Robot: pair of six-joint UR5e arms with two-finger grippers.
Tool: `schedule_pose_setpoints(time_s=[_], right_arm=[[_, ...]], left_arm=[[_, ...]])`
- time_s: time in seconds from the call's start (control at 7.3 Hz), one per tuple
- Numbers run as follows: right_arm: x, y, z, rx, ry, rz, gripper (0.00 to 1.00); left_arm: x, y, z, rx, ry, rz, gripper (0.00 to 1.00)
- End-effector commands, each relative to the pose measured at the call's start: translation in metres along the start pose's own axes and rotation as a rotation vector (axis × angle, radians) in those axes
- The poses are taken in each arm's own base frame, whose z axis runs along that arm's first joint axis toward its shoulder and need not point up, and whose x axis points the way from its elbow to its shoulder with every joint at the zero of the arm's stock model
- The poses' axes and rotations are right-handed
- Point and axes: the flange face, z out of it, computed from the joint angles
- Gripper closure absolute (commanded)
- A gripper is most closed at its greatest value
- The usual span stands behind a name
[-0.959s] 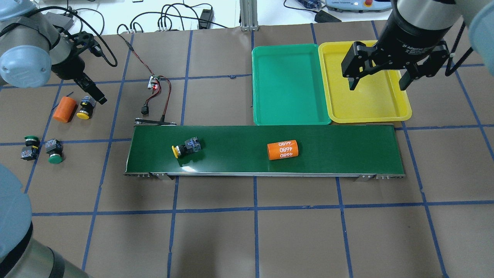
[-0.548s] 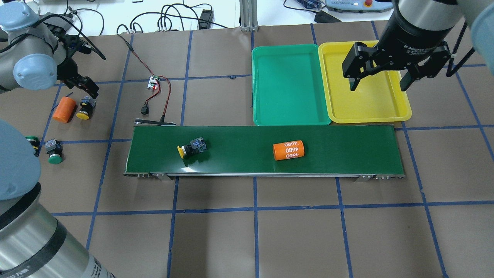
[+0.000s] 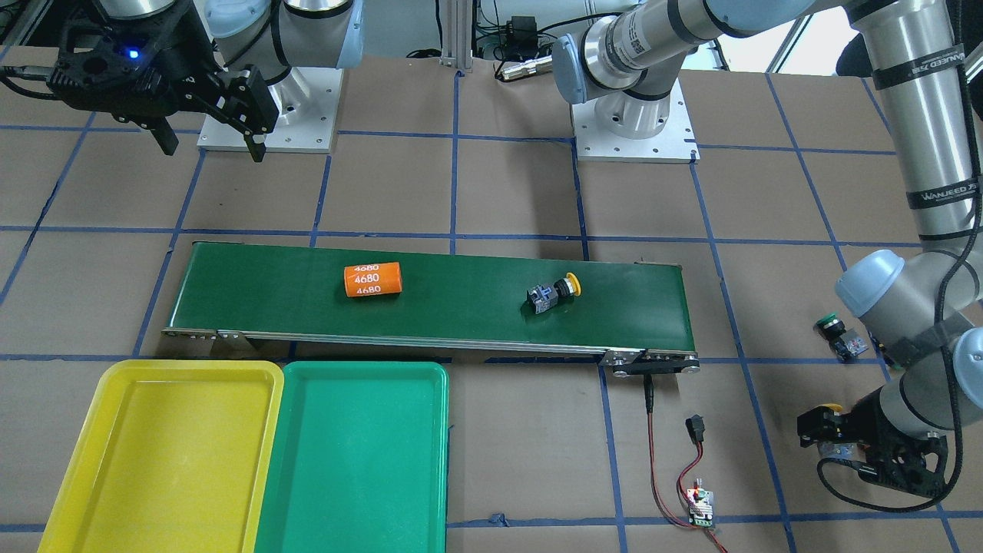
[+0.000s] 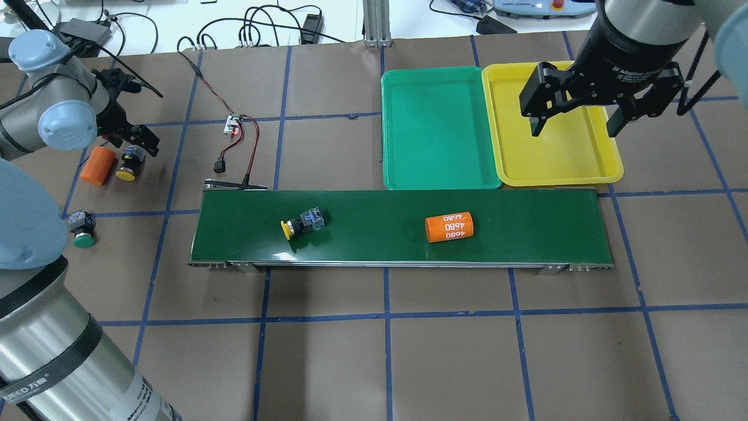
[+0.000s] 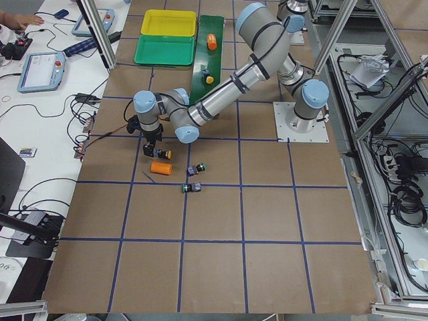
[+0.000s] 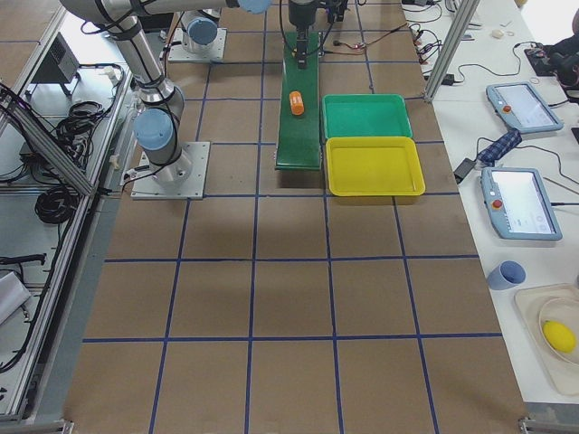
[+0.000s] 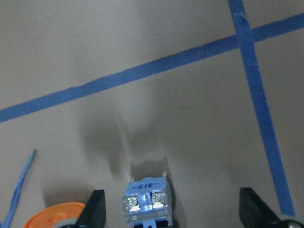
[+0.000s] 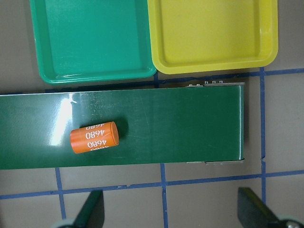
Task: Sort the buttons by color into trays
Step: 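Grasp another yellow-capped button with the left gripper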
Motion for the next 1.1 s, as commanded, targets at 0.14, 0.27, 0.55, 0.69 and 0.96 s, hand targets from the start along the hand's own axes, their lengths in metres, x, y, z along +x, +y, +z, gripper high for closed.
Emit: schedule_pose_setpoints(time_s=[0.14,0.27,0.55,0.69,0.96], right_arm=[[0.001,0.000,0.000,0.001,0.000,0.002,0.00],[0.001,0.000,0.000,0.001,0.000,0.002,0.00],[0.001,0.000,0.000,0.001,0.000,0.002,0.00],[0.001,0.000,0.000,0.000,0.000,0.002,0.00],[0.001,0.000,0.000,0.000,0.000,0.002,0.00]], left_arm=[[-0.013,0.009,0.007,0.001,0.024,-0.026,0.45],[-0.011,0.008,0.007,0.012,0.036,-0.031,0.79],[-0.010,0.006,-0.002,0.003,0.047,-0.030,1.00],[-0.004,0.007,-0.018,-0.006,0.059,-0.019,1.00],[0.101,0.012,-0.079,-0.087,0.153,0.152,1.00]])
